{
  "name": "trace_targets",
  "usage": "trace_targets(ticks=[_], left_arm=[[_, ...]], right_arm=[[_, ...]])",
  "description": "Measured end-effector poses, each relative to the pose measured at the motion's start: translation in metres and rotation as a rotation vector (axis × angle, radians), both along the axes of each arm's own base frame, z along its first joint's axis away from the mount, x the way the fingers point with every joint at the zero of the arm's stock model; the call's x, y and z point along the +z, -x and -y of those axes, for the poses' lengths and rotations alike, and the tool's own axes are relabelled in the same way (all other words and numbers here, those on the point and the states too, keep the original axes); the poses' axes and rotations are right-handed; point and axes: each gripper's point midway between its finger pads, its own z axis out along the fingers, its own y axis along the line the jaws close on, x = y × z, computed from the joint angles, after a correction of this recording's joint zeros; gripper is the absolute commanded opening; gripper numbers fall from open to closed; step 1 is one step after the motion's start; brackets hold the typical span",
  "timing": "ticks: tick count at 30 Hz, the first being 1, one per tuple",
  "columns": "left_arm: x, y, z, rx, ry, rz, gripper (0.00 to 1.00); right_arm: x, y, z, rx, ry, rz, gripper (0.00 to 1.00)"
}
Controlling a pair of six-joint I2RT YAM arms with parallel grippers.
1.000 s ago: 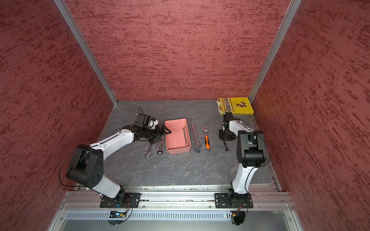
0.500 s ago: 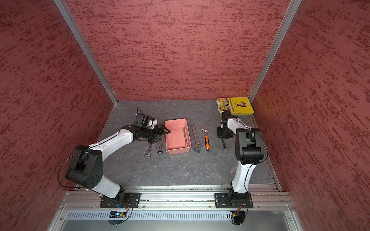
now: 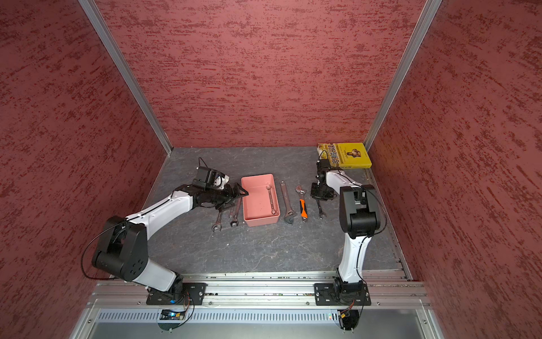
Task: Take out the wrench from the storage box
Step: Adjust the wrench at the center of the board, then adjust the wrench in the storage box.
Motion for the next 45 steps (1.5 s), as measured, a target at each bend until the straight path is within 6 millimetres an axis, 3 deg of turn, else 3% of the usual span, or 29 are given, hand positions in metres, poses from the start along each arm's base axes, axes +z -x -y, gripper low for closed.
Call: trace_targets(ticks=[5, 9, 11, 15, 20, 22, 24, 29, 32, 45], left_arm=[[0.000, 0.000, 0.000, 0.001, 0.000, 0.000, 1.00], [0.000, -0.001, -0.002, 0.005, 0.000, 0.001, 1.00], [0.001, -0.001, -0.003, 0.007, 0.000, 0.004, 1.00], [0.004, -0.002, -0.004, 0.010, 0.002, 0.014, 1.00], [0.006, -0.003, -0.007, 0.017, 0.003, 0.019, 1.00], [0.008, -0.003, -0.008, 0.021, 0.003, 0.023, 1.00], [0.010, -0.003, -0.010, 0.025, 0.005, 0.030, 1.00], [0.013, 0.004, -0.016, 0.035, 0.008, 0.040, 1.00], [0.009, 0.008, -0.018, 0.039, 0.006, 0.032, 1.00], [0.001, 0.011, -0.026, 0.058, 0.001, 0.015, 1.00]], right_arm=[[0.011, 0.015, -0.008, 0.023, 0.004, -0.043, 0.31], [0.055, 0.005, -0.034, 0.092, 0.001, 0.032, 0.37], [0.083, -0.001, -0.061, 0.139, -0.010, 0.097, 0.40], [0.133, 0.001, -0.138, 0.249, -0.050, 0.212, 0.43], [0.157, 0.017, -0.226, 0.349, -0.063, 0.269, 0.46], [0.149, 0.021, -0.249, 0.378, -0.047, 0.267, 0.46], [0.130, 0.021, -0.259, 0.385, -0.011, 0.242, 0.46], [0.071, 0.013, -0.248, 0.370, 0.115, 0.149, 0.48], [0.048, 0.009, -0.241, 0.370, 0.171, 0.117, 0.48], [0.012, 0.005, -0.236, 0.376, 0.235, 0.079, 0.47]])
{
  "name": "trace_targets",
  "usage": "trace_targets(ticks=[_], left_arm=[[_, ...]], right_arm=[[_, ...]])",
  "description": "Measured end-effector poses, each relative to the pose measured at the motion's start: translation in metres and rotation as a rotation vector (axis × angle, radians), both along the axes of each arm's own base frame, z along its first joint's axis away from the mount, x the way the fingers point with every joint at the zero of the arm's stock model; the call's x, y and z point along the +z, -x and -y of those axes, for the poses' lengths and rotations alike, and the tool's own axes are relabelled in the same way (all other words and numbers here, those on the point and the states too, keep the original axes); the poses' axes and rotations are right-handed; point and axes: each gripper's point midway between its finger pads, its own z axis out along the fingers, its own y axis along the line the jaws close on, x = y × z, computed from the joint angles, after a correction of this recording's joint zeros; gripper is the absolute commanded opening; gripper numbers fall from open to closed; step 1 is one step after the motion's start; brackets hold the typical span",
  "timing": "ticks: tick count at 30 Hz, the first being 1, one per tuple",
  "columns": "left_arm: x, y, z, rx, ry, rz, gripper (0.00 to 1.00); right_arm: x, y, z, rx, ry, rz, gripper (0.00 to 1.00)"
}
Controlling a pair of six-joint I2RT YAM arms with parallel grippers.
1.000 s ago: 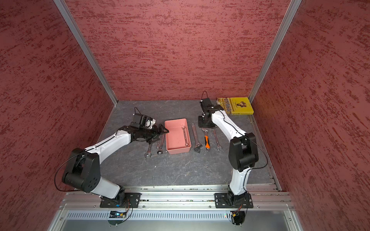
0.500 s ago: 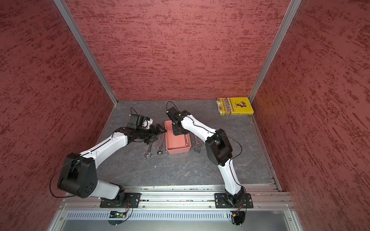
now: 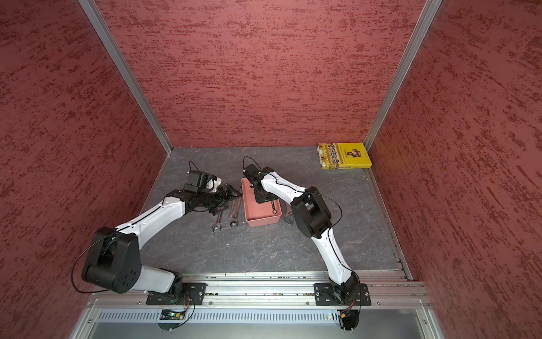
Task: Take out the wrench from the storage box
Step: Adjust the wrench in the storage box.
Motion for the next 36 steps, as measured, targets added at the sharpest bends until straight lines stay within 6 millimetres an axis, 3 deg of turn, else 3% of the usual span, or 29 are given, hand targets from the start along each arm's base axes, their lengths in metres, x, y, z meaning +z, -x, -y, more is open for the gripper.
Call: trace_targets(ticks=[8, 24, 29, 33, 36], left_arm=[[-0.007, 0.012, -0.004, 0.003, -0.003, -0.011, 1.00], [-0.007, 0.013, -0.009, 0.017, -0.003, -0.011, 1.00], [-0.007, 0.013, -0.009, 0.017, -0.003, -0.011, 1.00], [-0.008, 0.013, -0.010, 0.018, -0.002, -0.012, 1.00], [-0.008, 0.013, -0.010, 0.017, -0.001, -0.013, 1.00]], right_arm=[[-0.008, -0.004, -0.002, -0.011, -0.050, 0.008, 0.47], [-0.003, 0.013, -0.023, 0.002, -0.225, -0.049, 0.43], [0.012, 0.013, -0.024, 0.003, -0.207, -0.036, 0.43], [0.033, -0.001, -0.016, -0.002, -0.151, 0.032, 0.43], [0.031, 0.000, -0.007, -0.001, -0.099, 0.033, 0.34]])
